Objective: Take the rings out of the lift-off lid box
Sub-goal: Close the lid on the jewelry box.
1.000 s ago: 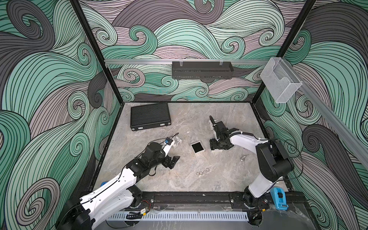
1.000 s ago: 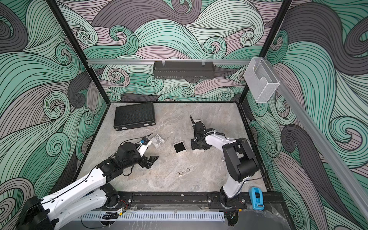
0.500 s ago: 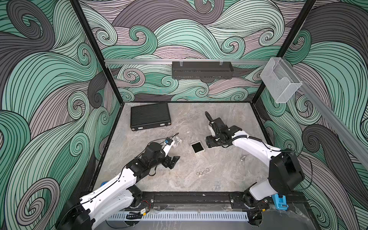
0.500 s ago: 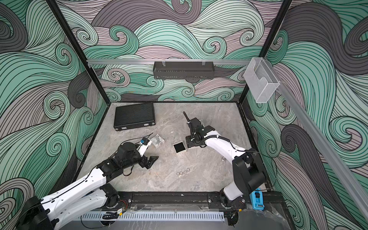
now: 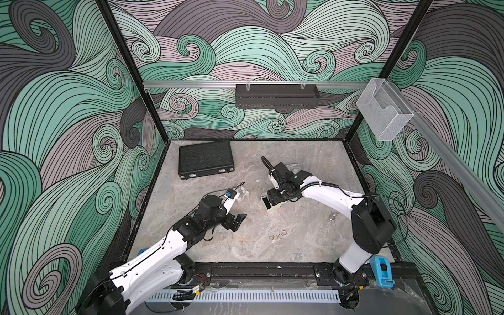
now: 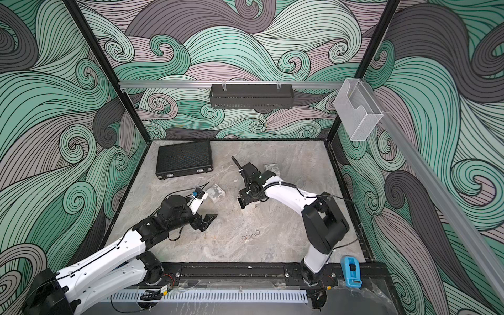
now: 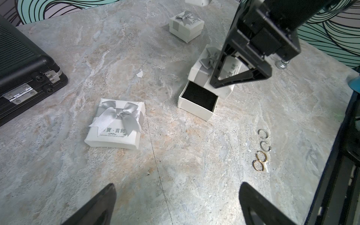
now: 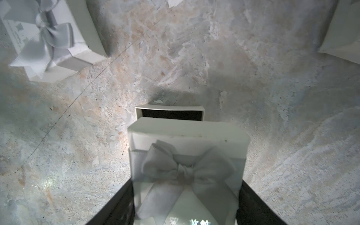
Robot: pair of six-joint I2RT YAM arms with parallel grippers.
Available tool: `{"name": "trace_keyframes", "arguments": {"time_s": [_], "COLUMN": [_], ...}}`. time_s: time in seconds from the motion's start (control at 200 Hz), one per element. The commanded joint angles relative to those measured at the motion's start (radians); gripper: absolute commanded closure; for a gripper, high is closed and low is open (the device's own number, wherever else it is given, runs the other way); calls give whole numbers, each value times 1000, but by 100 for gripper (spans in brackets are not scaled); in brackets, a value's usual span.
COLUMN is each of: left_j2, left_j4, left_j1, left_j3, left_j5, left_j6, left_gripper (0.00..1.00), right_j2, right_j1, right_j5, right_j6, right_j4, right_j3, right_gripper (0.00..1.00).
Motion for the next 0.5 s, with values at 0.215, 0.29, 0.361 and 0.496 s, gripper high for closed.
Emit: {"name": "trace_keyframes", "arguments": {"time_s": [0.215, 0.29, 0.361, 0.496], "left_j2": [-1, 0, 0, 2], "left_j4": [8, 7, 6, 7], "left_j1": [-6, -6, -6, -5], "left_j3": [20, 21, 21, 22], "left_j5": [19, 19, 19, 19], "left_j6": [13, 13, 14, 14], "left_gripper": [1, 1, 1, 1], "right_j2": [48, 56, 62, 71], "right_j1": [14, 15, 15, 18], "right_j5": [-16, -17, -22, -27], "right_j6": [-13, -8, -4, 3], "right_j4": [20, 22, 28, 33], "right_j3": [29, 33, 36, 39], "right_gripper": [27, 27, 27, 26]}}
